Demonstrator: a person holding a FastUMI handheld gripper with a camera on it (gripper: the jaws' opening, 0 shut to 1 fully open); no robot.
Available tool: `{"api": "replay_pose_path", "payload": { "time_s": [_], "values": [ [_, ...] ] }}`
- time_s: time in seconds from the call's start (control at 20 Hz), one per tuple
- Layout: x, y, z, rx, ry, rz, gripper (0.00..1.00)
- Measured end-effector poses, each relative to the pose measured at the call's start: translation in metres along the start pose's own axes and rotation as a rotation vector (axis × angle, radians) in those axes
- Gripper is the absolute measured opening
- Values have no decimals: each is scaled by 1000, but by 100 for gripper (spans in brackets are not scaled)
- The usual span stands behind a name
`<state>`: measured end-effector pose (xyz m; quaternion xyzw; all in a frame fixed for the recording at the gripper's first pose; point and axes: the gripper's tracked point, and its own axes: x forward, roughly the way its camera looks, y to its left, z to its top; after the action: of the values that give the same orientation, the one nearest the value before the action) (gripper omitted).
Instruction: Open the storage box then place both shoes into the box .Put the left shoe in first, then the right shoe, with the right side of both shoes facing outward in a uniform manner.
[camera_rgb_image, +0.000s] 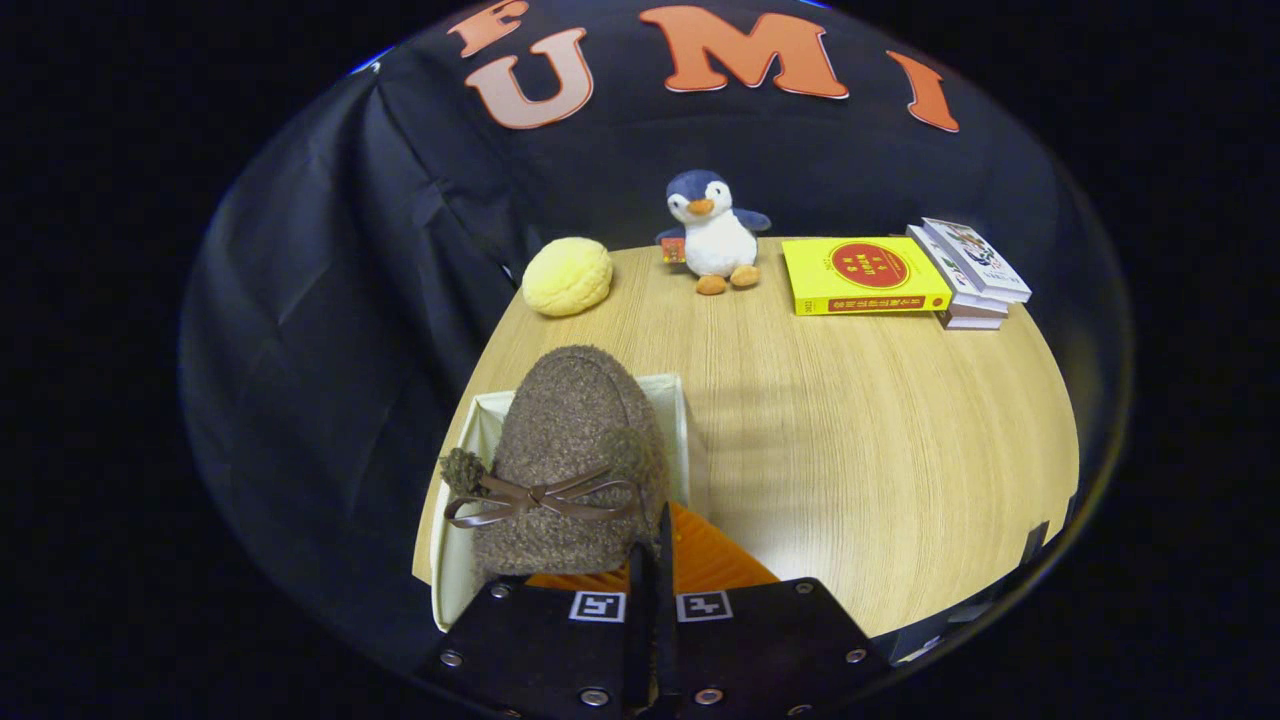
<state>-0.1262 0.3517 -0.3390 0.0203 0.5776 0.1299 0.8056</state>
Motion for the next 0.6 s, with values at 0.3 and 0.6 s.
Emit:
{"api": "replay_pose_path", "payload": {
  "time_s": [0.3, 0.6],
  "values": [
    [27, 11, -27, -99, 92, -62, 8],
    [9, 15, -38, -130, 125, 26, 19]
  ]
}}
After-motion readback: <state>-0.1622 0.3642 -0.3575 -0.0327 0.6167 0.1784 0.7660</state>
